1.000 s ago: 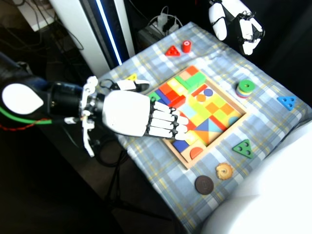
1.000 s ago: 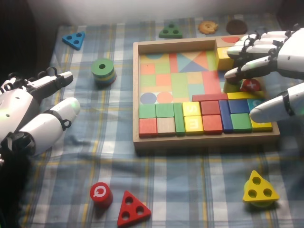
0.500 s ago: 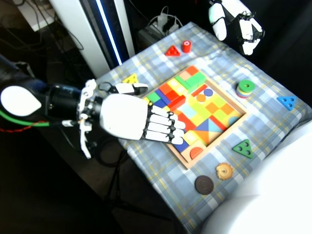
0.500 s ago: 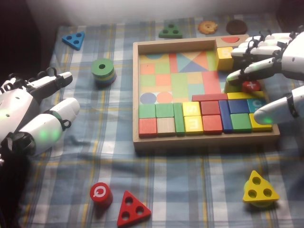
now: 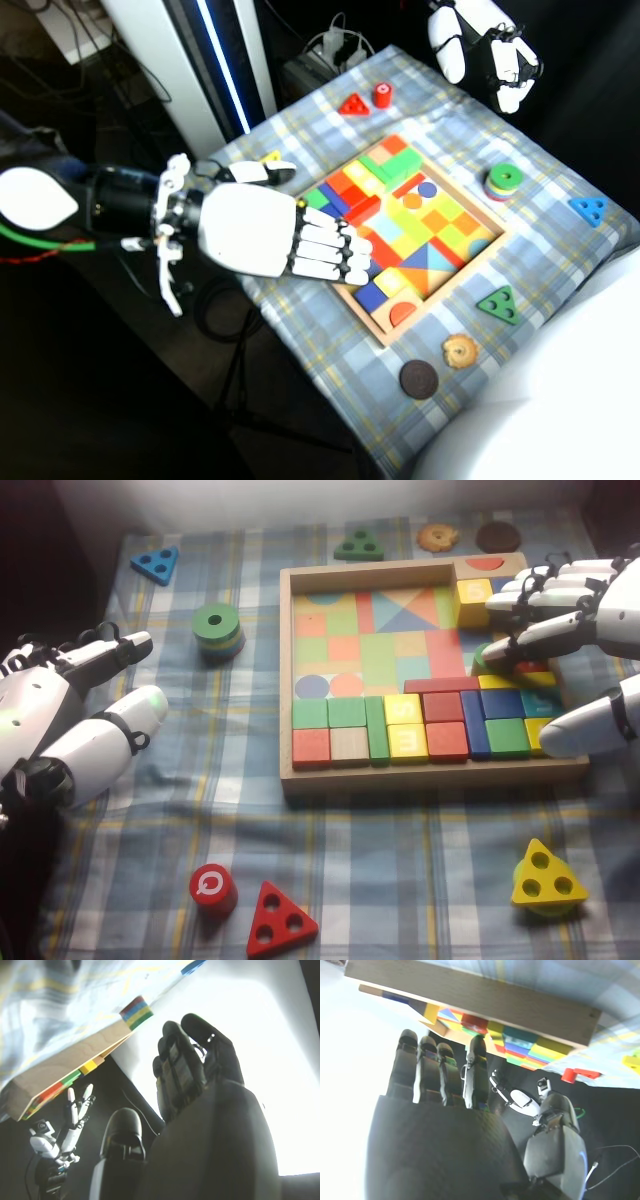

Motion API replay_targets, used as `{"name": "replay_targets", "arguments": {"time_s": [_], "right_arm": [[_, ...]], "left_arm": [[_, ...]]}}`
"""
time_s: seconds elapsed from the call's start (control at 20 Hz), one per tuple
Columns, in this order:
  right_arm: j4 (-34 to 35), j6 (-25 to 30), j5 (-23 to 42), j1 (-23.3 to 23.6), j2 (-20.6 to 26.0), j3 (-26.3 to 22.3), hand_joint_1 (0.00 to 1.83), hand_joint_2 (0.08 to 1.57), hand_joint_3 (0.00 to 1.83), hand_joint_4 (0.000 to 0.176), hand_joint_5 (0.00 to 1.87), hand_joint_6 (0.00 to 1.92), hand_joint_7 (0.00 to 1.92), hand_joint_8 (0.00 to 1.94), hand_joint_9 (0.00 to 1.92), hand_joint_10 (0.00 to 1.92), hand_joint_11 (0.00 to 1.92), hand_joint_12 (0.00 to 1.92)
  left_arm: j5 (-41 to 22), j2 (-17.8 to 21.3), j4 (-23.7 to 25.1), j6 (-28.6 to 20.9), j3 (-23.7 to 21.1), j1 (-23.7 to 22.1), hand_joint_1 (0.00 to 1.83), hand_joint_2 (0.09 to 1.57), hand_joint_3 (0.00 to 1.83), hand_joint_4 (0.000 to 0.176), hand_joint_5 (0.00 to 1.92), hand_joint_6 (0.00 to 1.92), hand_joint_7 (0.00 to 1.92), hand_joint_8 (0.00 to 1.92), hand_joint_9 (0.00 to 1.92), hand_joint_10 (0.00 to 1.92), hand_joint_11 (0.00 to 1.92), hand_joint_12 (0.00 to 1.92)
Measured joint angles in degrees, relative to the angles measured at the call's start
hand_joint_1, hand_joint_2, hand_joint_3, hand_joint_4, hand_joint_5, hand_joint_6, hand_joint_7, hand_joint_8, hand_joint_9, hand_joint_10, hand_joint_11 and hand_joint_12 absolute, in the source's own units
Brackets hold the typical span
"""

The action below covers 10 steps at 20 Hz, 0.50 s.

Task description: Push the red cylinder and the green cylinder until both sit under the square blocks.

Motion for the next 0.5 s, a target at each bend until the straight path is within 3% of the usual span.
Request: {"name": "replay_targets", "arguments": {"time_s": [0.05, 0.3, 0.4, 0.45, 0.5], "right_arm": [[-0.3, 0.0, 0.1, 0.0, 0.2, -0.2, 0.00, 0.95, 0.00, 0.077, 0.42, 0.01, 0.03, 0.00, 0.00, 0.00, 0.00, 0.00], [-0.2, 0.0, 0.2, -0.2, 0.6, -0.5, 0.00, 0.93, 0.00, 0.093, 0.42, 0.01, 0.03, 0.00, 0.00, 0.00, 0.00, 0.00], [0.9, 0.0, 0.4, -0.2, 0.6, -0.3, 0.00, 0.92, 0.00, 0.087, 0.41, 0.00, 0.01, 0.00, 0.00, 0.00, 0.00, 0.00], [2.1, -0.7, 0.5, -0.2, 0.6, -0.3, 0.00, 0.93, 0.00, 0.069, 0.37, 0.00, 0.00, 0.00, 0.00, 0.00, 0.00, 0.00], [3.5, -2.0, 0.7, -0.2, 0.6, -0.2, 0.00, 0.94, 0.00, 0.075, 0.36, 0.00, 0.00, 0.00, 0.00, 0.00, 0.00, 0.00]], "left_arm": [[0.0, 0.0, -0.1, 0.0, 0.0, 0.0, 0.00, 1.45, 0.00, 0.038, 0.43, 0.00, 0.47, 0.00, 0.49, 0.00, 0.00, 1.14], [0.1, -0.2, -0.3, 0.0, 0.0, 0.0, 0.00, 1.44, 0.00, 0.028, 0.44, 0.00, 0.46, 0.00, 0.49, 0.00, 0.00, 1.13], [0.0, -0.2, -0.3, 0.0, 0.0, 0.0, 0.04, 1.46, 0.00, 0.021, 0.44, 0.00, 0.46, 0.00, 0.50, 0.00, 0.00, 1.14], [0.0, -0.2, -0.3, 0.0, 0.0, 0.0, 0.07, 1.48, 0.00, 0.015, 0.44, 0.00, 0.46, 0.00, 0.50, 0.00, 0.00, 1.16], [0.0, -0.2, -0.3, 0.0, 0.0, 0.0, 0.10, 1.49, 0.01, 0.019, 0.45, 0.00, 0.47, 0.00, 0.51, 0.01, 0.00, 1.19]]}}
